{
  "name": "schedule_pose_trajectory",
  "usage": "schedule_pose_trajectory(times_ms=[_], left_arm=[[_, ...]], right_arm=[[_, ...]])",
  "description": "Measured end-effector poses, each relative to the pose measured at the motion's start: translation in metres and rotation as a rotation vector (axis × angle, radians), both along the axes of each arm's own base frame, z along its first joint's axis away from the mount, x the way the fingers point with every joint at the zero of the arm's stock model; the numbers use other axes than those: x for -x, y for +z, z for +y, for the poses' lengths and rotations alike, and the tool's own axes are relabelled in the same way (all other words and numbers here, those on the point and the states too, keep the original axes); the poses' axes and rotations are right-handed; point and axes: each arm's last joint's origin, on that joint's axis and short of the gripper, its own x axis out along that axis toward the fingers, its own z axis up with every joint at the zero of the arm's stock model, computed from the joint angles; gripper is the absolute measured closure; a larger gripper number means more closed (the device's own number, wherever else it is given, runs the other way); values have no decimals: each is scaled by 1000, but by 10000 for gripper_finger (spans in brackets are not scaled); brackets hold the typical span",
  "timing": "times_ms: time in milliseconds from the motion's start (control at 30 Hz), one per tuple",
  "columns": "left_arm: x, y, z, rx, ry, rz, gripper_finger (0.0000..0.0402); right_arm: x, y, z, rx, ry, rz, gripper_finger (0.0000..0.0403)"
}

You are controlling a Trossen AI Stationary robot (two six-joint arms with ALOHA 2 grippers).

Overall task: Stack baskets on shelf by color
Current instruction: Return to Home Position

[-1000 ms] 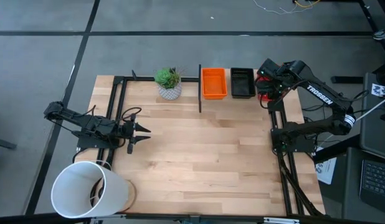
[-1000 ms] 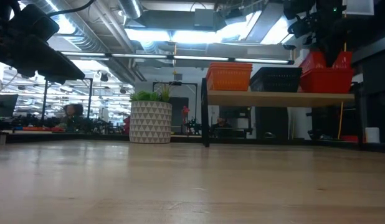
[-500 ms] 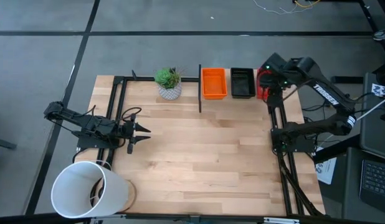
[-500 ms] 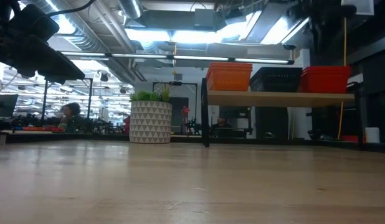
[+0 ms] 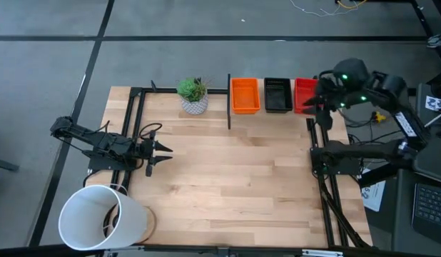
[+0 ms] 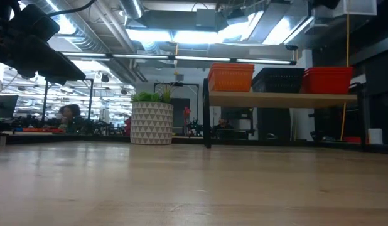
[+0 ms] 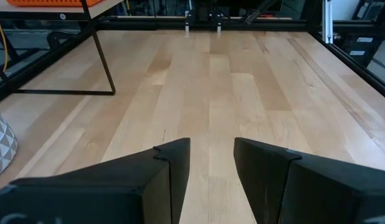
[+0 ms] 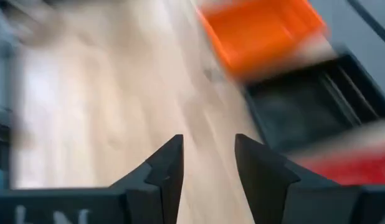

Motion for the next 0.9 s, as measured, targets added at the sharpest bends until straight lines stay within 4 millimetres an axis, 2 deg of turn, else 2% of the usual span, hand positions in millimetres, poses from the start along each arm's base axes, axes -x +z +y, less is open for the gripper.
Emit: schedule_pose_trajectory(times_ms=[133, 333, 500, 633, 700, 800, 900], left_arm=[[0, 0, 0, 0, 0, 0, 284], [0, 0, 0, 0, 0, 0, 284], [0, 0, 0, 0, 0, 0, 284], [0, 0, 0, 0, 0, 0, 284], [0, 0, 0, 0, 0, 0, 284], [0, 0, 0, 0, 0, 0, 284], [0, 0, 0, 0, 0, 0, 284]], right_arm=[[-1, -17, 6, 29, 100, -313, 260], [-8, -95, 12, 37, 15, -637, 260], [-11, -164, 19, 23, 2, -751, 260], [-12, -205, 24, 24, -36, -836, 260], [-10, -219, 26, 50, -64, -871, 260], [-9, -223, 31, 116, -45, -906, 260], [-10, -234, 35, 201, 36, -857, 260]])
